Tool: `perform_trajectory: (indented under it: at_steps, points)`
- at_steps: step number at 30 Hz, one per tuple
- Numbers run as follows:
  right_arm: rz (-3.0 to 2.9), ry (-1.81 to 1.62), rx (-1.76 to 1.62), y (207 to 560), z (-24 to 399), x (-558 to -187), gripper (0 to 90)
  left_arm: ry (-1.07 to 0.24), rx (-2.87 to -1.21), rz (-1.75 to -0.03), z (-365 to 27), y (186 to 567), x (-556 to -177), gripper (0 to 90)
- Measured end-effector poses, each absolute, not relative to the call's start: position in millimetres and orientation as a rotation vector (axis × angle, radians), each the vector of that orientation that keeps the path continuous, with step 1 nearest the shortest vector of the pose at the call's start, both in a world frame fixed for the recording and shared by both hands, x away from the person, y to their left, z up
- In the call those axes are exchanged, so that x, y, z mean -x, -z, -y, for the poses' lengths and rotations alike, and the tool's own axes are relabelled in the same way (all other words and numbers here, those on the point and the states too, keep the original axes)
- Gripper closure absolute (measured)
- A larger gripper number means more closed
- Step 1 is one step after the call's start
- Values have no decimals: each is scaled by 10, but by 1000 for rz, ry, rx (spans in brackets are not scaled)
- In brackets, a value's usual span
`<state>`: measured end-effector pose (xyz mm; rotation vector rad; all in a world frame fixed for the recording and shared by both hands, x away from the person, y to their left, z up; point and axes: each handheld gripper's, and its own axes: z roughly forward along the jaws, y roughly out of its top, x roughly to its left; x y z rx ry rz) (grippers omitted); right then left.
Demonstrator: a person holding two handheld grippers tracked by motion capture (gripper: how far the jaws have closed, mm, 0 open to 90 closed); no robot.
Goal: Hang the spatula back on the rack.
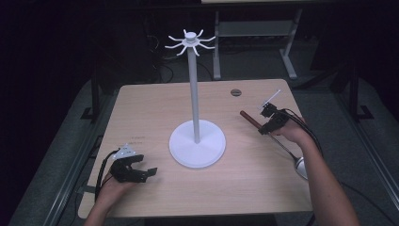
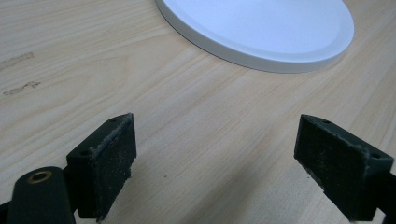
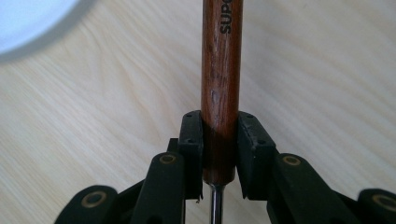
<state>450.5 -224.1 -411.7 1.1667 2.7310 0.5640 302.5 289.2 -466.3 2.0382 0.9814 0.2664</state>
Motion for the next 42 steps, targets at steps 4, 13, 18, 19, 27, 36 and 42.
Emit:
perform_trajectory:
  at_steps: [4, 13, 18, 19, 27, 36, 42]
  points:
    - [-2678, -671, -1165, 4023, 2285, -4449, 737, -265, -2036, -985, -2892, 4661, -3023, 125]
    - [-2522, -922, -1139, 3770, 2361, -4265, 737, -268, -2033, -985, -2891, 4661, -3022, 125]
    - [-2449, -1052, -1129, 3654, 2412, -4176, 737, -268, -2035, -985, -2891, 4662, -3022, 125]
    - [-2449, -1052, -1129, 3654, 2412, -4176, 737, -268, -2035, -985, -2891, 4662, -3022, 125]
    - [-2309, -1285, -1069, 3472, 2501, -4024, 738, -268, -2035, -986, -2890, 4662, -3022, 125]
    - [-2146, -1469, -1004, 3314, 2562, -3878, 739, -268, -2033, -986, -2889, 4663, -3023, 125]
    - [-2037, -1613, -941, 3195, 2577, -3787, 740, -273, -2040, -979, -2890, 4664, -3028, 125]
